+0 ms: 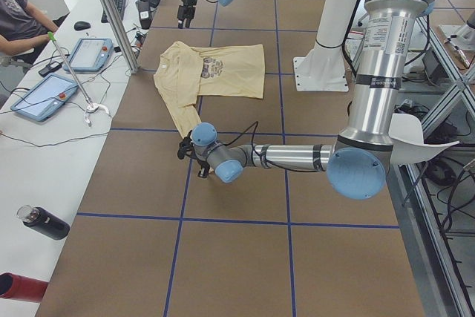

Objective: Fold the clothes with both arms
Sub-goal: 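Release the sleeve and lift the right gripper while the left gripper grasps the other cuff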

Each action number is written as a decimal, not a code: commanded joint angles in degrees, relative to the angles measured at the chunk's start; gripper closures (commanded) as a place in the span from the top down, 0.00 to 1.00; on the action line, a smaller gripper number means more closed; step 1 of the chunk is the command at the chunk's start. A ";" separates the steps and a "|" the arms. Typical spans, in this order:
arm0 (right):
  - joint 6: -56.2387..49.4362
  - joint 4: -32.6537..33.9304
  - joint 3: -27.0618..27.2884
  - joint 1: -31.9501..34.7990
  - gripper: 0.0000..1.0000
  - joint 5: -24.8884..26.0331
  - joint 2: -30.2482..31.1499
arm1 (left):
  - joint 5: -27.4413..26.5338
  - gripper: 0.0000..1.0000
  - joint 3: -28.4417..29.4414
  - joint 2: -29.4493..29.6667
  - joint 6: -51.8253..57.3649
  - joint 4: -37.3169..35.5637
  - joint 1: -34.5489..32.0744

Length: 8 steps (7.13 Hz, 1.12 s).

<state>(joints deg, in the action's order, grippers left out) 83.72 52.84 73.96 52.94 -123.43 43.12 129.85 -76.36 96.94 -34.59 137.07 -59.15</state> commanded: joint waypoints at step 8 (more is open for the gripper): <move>-17.85 -0.89 9.45 11.03 0.99 -9.20 23.65 | 7.08 0.00 -12.94 23.83 -43.28 -8.36 1.84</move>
<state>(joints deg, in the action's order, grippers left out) 71.46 52.11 83.06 62.16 -131.89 62.34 137.00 -89.40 111.87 -67.14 132.15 -58.24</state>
